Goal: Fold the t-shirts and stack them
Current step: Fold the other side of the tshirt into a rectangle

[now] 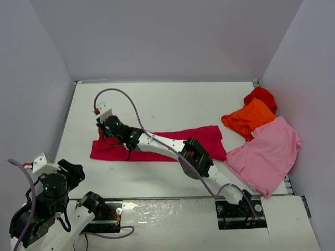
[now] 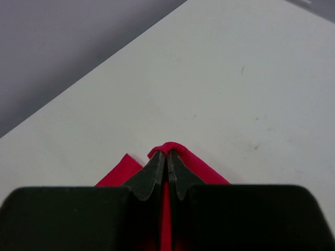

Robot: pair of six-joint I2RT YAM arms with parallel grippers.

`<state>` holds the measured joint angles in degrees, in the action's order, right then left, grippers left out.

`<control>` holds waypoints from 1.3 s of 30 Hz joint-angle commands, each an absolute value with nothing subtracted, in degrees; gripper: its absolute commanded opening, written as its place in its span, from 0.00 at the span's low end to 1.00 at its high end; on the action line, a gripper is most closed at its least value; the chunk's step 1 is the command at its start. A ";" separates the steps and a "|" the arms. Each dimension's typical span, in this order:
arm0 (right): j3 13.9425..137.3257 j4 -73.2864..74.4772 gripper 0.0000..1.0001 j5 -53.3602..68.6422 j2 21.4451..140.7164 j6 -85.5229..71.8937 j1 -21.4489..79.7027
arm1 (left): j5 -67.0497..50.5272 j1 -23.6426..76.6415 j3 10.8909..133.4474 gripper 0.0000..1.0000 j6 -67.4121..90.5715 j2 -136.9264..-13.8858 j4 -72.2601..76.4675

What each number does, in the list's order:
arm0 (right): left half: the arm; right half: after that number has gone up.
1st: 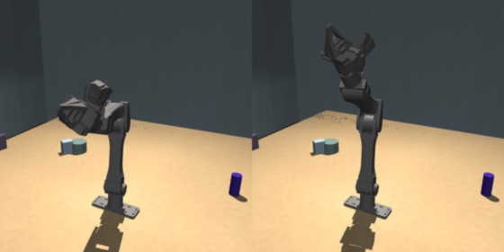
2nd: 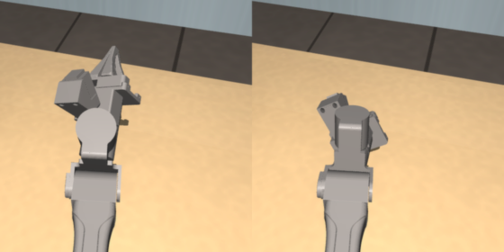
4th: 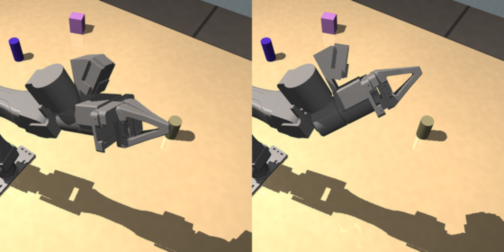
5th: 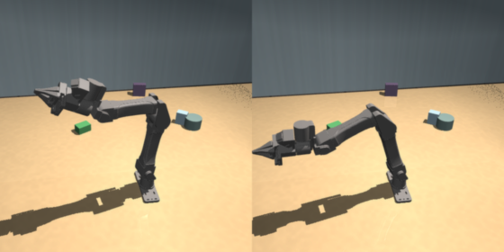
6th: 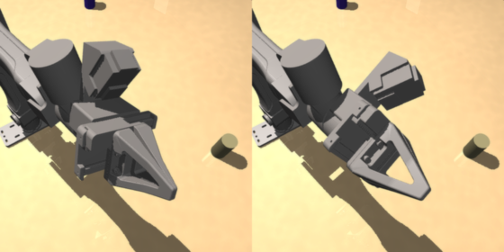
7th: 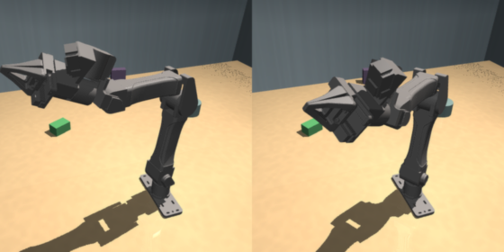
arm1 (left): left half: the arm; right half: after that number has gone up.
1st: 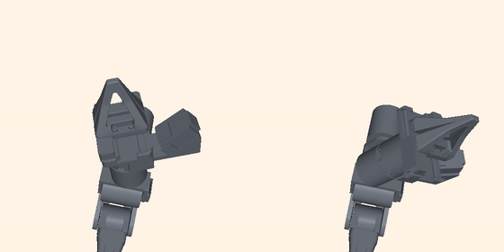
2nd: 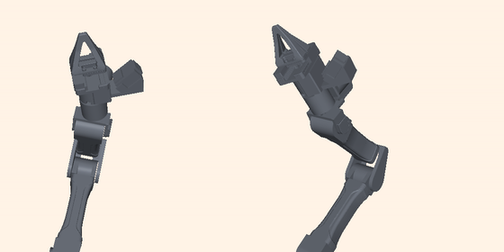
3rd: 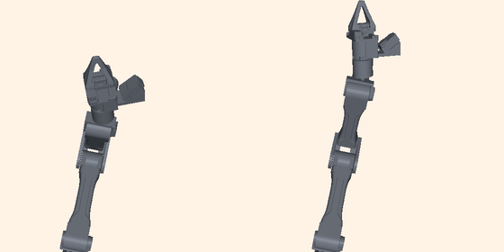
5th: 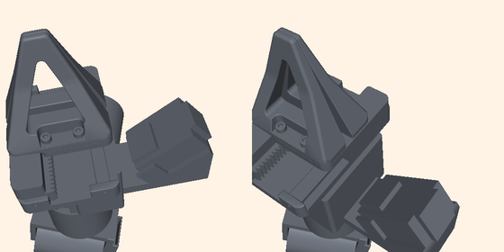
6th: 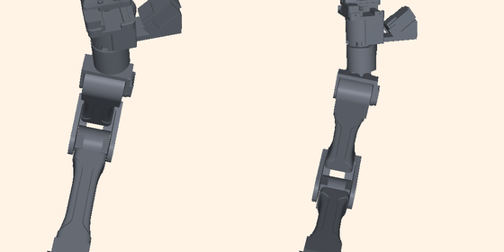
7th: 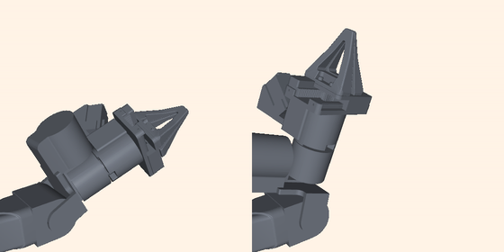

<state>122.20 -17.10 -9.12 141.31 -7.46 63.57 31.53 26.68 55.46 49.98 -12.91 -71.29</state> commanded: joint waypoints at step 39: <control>78.01 -8.82 0.08 -28.12 96.61 -19.56 61.94 | 22.75 26.89 58.91 0.39 44.65 -27.94 -53.92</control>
<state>82.27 -15.85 -18.69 102.07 -15.17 62.74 29.42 26.66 58.75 47.16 -19.16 -65.65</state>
